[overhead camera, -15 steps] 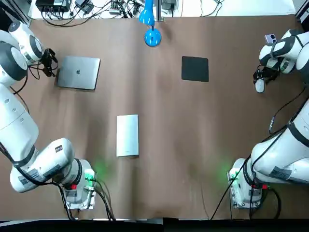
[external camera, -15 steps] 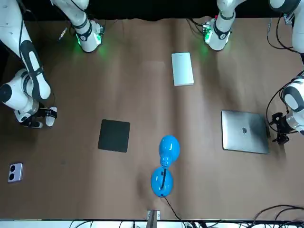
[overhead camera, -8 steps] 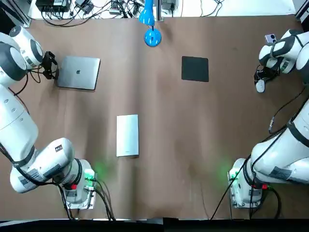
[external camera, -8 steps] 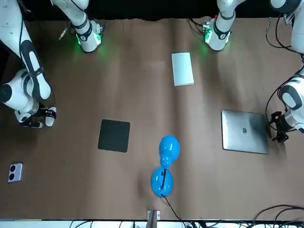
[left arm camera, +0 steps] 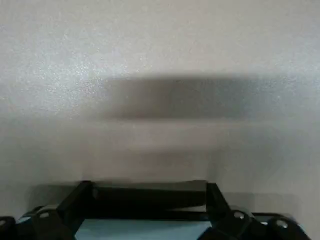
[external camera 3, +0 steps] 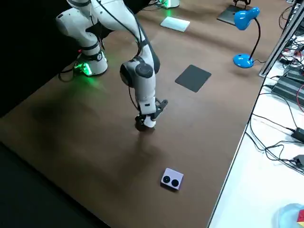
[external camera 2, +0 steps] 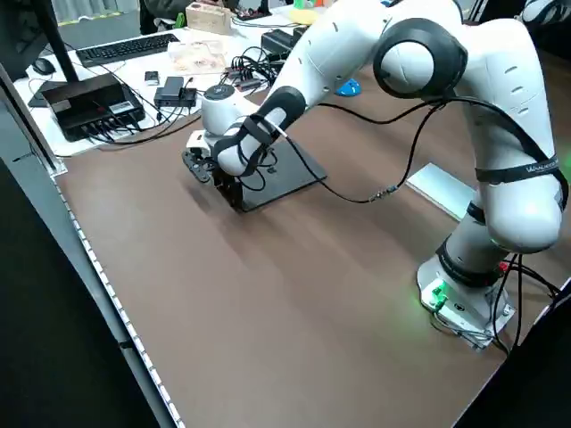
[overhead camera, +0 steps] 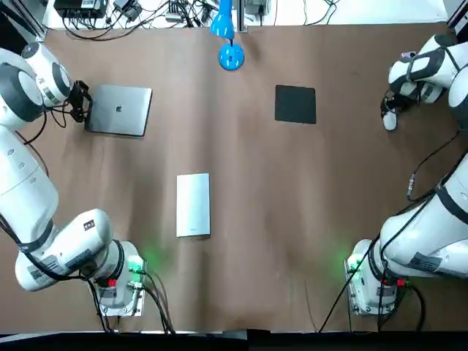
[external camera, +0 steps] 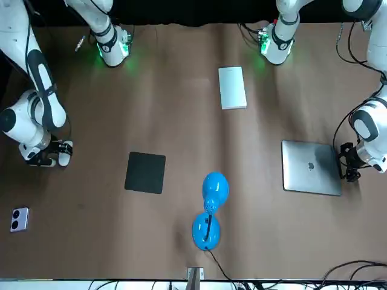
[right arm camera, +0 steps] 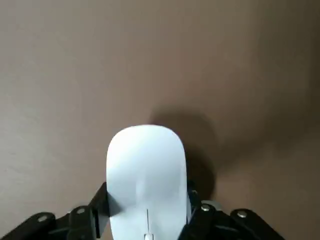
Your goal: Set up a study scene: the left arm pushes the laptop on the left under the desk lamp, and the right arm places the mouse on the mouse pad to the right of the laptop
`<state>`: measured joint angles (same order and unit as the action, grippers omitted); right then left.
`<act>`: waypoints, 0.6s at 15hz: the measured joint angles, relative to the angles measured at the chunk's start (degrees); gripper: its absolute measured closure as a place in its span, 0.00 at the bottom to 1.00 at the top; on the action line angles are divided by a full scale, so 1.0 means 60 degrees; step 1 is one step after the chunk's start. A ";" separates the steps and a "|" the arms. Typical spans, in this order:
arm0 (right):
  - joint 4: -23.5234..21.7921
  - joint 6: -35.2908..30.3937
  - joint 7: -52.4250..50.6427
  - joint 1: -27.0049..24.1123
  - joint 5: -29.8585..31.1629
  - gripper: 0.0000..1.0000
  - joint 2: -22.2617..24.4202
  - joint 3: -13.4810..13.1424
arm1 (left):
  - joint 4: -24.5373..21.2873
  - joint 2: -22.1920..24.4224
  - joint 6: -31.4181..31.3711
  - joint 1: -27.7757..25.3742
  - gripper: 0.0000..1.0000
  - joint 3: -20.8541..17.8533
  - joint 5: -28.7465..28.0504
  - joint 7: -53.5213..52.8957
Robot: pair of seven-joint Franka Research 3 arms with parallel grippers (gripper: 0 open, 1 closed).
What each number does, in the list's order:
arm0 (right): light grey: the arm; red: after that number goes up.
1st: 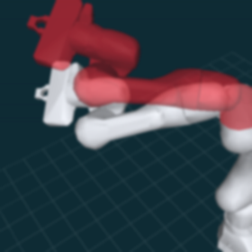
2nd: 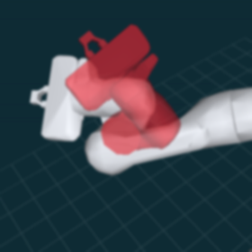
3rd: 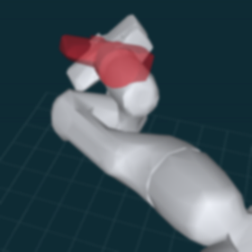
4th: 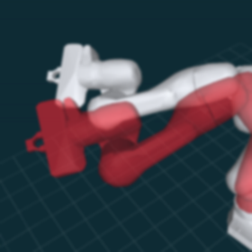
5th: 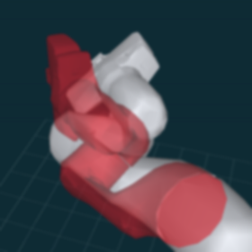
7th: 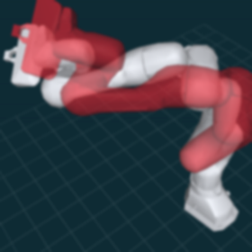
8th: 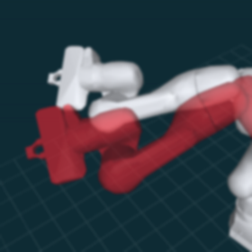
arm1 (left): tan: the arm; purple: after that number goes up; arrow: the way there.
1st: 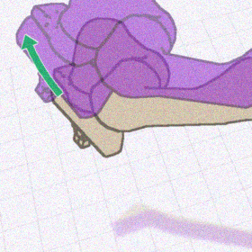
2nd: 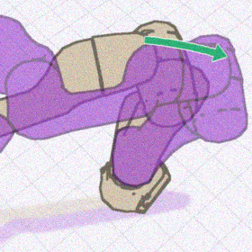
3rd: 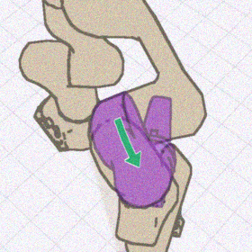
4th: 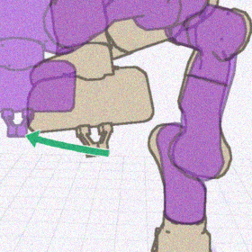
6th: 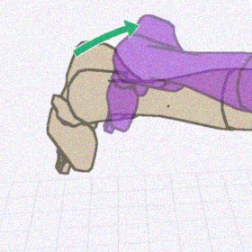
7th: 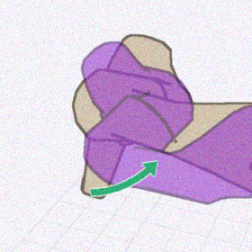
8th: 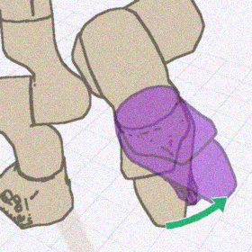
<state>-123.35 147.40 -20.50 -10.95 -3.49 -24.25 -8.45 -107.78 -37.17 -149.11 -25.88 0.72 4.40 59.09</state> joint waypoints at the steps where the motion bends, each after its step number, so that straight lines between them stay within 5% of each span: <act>1: 0.0052 -0.0001 0.0009 0.0005 -0.0039 0.37 0.0119 0.0180 | 0.0000 -0.0002 -0.0004 0.0003 0.00 -0.0001 -0.0003 -0.0003; 9: 0.0812 -0.1118 0.1942 0.0233 -0.0566 0.37 0.0524 0.2222 | -0.0011 -0.0003 -0.0007 0.0378 0.00 0.0005 -0.0050 0.0055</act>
<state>-118.47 140.69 -8.84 -9.55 -6.89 -21.11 4.88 -107.84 -37.18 -149.15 -23.61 0.75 4.10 59.42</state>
